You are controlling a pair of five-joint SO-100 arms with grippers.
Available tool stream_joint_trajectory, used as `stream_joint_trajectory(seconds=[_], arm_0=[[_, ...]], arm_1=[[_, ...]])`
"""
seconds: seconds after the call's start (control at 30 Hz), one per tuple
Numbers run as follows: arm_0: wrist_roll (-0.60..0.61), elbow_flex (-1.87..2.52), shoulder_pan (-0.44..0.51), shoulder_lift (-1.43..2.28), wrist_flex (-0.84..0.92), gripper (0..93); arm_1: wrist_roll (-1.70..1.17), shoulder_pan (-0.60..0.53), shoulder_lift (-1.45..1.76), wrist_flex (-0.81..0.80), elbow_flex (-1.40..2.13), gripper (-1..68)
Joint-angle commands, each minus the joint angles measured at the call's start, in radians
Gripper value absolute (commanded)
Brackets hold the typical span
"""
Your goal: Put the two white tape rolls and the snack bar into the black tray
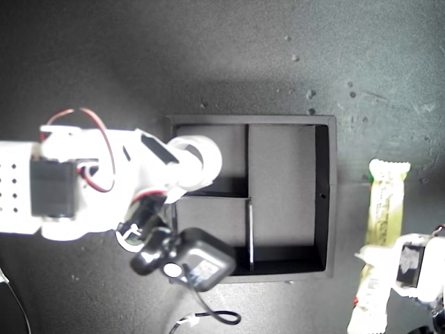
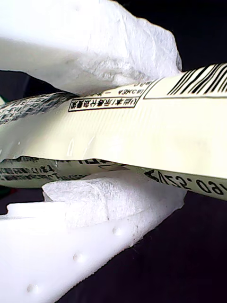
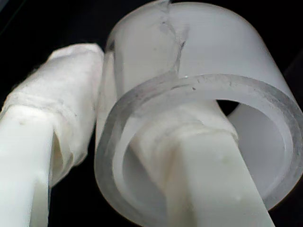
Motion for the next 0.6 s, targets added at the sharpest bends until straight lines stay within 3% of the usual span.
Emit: stream_joint_trajectory(seconds=[0.0,0.13,0.4,0.47,0.57], arm_0=[[-0.005,-0.126,-0.006,-0.040,0.043,0.1],[-0.014,-0.201,-0.009,-0.087,0.133,0.1],[-0.026,-0.253,0.014,-0.123,0.190,3.4],[-0.031,-0.273,0.026,-0.135,0.213,8.4],[-0.046,-0.314,0.044,-0.146,0.256,14.6]], arm_1=[[-0.331,0.006,-0.137,-0.017,-0.305,6.3],[-0.350,0.043,-0.354,0.037,-0.554,6.4],[-0.348,0.083,-0.374,0.031,-0.543,7.1],[-0.348,0.087,-0.374,0.054,-0.538,12.6],[-0.345,0.094,-0.374,0.104,-0.537,30.1]])
